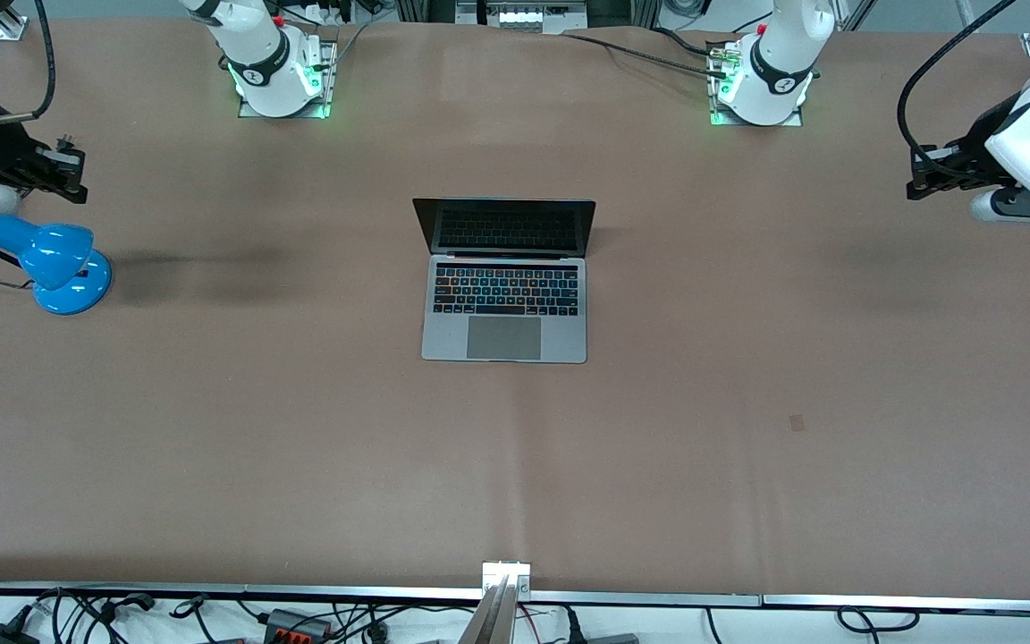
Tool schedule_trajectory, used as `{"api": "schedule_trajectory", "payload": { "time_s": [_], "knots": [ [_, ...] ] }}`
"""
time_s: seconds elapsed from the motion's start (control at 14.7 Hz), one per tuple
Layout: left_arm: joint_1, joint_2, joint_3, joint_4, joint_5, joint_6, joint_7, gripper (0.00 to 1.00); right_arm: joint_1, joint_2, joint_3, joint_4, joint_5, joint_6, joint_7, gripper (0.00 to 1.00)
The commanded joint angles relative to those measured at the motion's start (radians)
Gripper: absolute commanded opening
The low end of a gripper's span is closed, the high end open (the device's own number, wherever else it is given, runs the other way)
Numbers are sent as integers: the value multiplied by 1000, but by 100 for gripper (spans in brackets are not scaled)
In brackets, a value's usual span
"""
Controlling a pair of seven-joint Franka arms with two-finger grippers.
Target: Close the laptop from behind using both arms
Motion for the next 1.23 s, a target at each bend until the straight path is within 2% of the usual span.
{"api": "schedule_trajectory", "payload": {
  "time_s": [0.0,0.14,0.34,0.48,0.68,0.89,0.95,1.16],
  "knots": [
    [-3,-8,-1,9,-27,-20,26,0,34,6,-2,-20,56,-47,11,0],
    [-6,-7,-8,6,-65,-34,23,0,73,40,0,-21,59,-76,12,0],
    [-6,1,-10,-15,-200,-115,12,0,136,94,0,-24,97,-110,19,0],
    [-13,9,-37,-52,-255,-106,24,1,181,115,0,-35,119,-105,20,0],
    [-13,9,-146,-184,-324,-9,24,3,224,120,0,-102,206,-68,19,0],
    [-12,-1,-276,-302,-349,110,23,0,290,118,0,-164,287,-13,28,0],
    [-12,4,-294,-334,-364,141,23,0,308,118,0,-190,321,17,54,0],
    [-18,6,-315,-454,-438,239,26,0,414,124,0,-240,332,108,97,0]
  ]
}}
